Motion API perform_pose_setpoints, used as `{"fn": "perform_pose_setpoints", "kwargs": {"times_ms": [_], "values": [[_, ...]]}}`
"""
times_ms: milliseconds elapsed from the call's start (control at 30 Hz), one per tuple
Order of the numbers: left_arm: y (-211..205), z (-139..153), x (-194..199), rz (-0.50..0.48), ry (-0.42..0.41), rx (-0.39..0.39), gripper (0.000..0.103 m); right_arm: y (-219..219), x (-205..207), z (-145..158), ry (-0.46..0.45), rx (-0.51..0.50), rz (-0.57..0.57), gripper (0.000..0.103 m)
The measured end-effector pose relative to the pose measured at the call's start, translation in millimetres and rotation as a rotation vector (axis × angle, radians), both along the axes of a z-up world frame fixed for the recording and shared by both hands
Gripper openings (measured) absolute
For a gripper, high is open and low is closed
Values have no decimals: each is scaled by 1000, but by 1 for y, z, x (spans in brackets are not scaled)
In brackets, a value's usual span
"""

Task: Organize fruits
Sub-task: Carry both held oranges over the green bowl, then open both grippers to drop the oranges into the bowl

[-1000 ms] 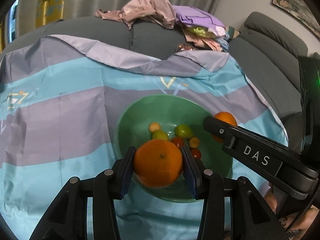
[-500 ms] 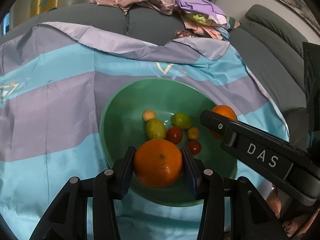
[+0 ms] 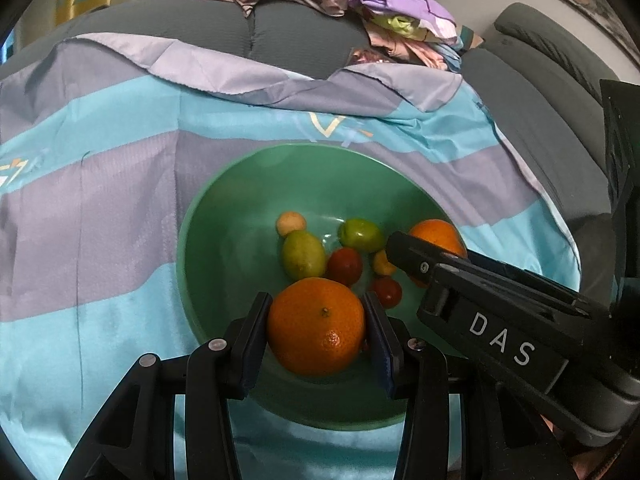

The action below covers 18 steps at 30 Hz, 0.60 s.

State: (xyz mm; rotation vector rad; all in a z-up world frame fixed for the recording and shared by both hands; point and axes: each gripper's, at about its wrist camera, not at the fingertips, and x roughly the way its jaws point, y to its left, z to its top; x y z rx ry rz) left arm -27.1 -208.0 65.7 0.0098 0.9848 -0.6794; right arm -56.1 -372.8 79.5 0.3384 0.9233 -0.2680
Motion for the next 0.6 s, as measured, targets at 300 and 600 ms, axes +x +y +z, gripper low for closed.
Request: {"fn": "perform_pose_setpoints", "kwargs": {"times_ms": [300,600], "values": [[-2,-1,0,5,-2,5,46,2,2,-3,21,-18,2,43],[-3,-1,4,5,21,0,46,3,1,0,12,-24,-1,44]]}}
